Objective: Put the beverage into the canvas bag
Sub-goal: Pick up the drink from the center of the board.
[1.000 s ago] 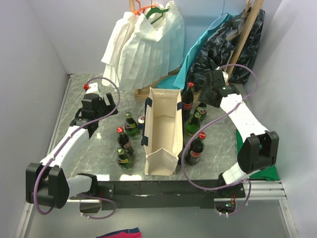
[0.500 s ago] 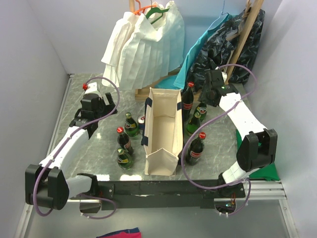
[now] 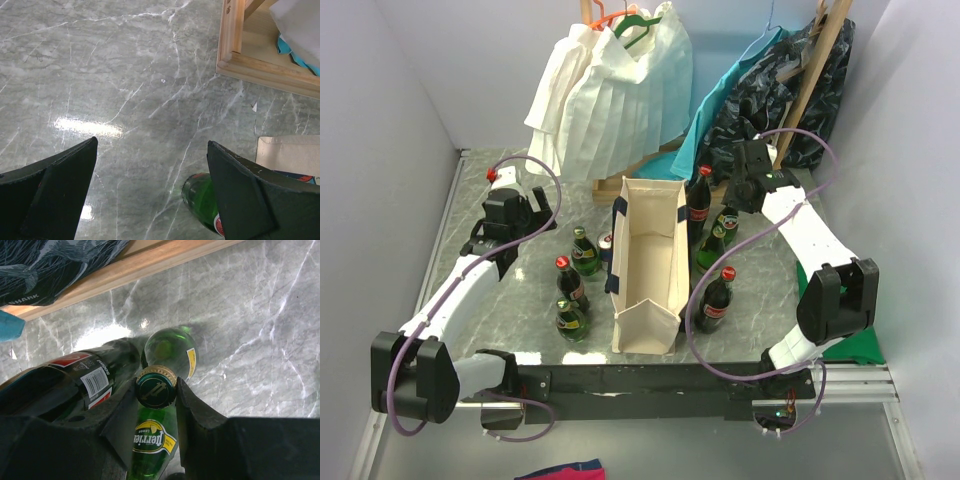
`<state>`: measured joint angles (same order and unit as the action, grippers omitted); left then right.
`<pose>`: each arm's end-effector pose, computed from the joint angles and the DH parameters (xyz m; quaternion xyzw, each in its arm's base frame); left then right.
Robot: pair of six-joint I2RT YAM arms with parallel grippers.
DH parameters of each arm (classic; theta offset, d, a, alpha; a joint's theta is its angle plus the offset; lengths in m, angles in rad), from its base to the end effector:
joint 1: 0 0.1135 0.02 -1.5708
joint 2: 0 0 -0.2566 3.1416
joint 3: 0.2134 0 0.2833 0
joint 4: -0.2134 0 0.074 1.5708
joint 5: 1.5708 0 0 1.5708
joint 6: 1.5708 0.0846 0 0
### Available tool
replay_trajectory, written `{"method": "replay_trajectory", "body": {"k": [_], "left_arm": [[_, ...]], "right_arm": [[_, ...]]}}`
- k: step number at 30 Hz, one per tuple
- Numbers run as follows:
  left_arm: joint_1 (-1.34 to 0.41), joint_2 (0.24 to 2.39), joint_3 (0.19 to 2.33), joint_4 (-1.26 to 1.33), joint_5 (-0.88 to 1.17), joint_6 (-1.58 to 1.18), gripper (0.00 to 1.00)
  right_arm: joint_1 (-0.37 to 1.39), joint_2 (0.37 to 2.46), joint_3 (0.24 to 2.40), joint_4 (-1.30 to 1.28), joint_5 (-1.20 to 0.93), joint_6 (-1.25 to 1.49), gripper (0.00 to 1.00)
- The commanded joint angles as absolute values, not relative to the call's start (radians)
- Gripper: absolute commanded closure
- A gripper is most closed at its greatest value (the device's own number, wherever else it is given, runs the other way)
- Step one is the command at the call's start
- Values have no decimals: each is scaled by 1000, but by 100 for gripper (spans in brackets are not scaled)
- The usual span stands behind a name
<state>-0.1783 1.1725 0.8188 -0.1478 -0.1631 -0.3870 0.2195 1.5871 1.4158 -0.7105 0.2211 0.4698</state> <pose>0.3361 -0.0466 0.2347 -0.1306 0.8486 -0.0743 0.5072 0.4010 0.0705 0.2612 0.1537 0.9235 0.0157 0.3510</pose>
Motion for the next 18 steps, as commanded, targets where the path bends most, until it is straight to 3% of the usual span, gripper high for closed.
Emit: {"method": "replay_trajectory", "body": {"k": [1,18], "left_arm": [[-184,1141,813,-140,-176,-385,4],[-183,1143,821,-146,-158,-390,4]], "right_arm": [[226,1589,1459,-686,224,465,100],[236,1523,1494,-699,236,462,100]]}}
